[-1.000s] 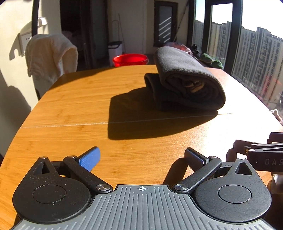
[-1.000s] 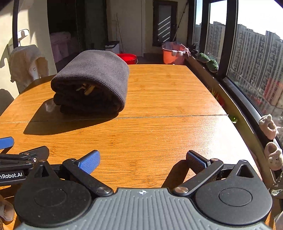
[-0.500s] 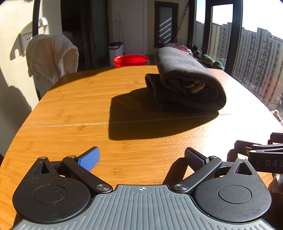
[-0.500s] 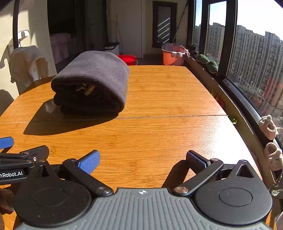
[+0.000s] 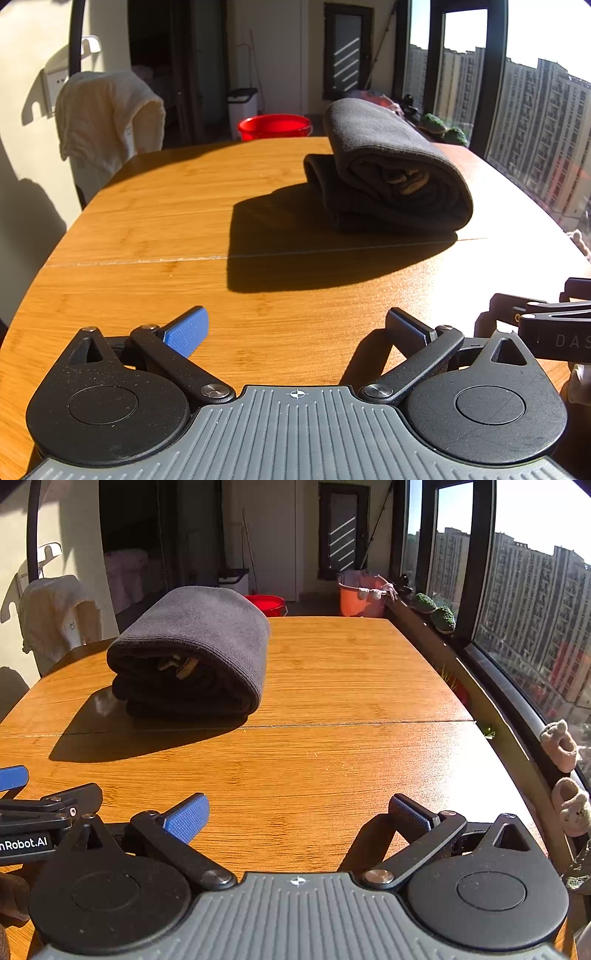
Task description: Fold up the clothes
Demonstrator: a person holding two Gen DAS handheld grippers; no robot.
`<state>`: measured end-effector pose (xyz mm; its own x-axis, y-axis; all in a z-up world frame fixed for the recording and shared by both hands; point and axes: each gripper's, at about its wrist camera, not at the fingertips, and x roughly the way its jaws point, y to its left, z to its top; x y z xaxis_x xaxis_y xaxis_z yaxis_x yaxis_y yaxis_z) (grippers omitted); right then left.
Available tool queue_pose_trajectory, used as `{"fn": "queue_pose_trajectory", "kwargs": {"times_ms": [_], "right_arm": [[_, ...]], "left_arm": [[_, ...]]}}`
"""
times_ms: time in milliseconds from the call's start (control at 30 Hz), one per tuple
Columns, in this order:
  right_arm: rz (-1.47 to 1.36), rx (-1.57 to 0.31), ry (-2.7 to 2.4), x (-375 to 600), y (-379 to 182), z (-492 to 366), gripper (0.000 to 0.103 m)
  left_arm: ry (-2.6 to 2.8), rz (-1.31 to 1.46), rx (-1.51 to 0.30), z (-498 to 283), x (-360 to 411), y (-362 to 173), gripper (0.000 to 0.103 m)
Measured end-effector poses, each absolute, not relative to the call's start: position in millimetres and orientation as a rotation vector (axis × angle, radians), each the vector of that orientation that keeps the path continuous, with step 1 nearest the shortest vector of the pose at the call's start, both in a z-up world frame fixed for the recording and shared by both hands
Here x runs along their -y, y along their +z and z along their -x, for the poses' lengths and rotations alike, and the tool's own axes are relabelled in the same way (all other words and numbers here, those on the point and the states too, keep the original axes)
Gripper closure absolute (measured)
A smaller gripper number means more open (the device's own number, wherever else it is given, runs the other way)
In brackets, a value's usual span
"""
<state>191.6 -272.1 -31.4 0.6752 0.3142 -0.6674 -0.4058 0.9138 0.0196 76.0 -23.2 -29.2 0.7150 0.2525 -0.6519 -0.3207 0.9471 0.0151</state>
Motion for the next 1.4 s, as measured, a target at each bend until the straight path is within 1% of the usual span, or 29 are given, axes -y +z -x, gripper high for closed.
{"fn": "queue_pose_trajectory", "kwargs": {"times_ms": [1400], "right_arm": [[0.133, -0.723, 0.407, 266.4, -32.0, -191.7, 0.000]], "left_arm": [[0.332, 0.108, -0.708, -77.7, 20.7, -28.3, 0.000]]}}
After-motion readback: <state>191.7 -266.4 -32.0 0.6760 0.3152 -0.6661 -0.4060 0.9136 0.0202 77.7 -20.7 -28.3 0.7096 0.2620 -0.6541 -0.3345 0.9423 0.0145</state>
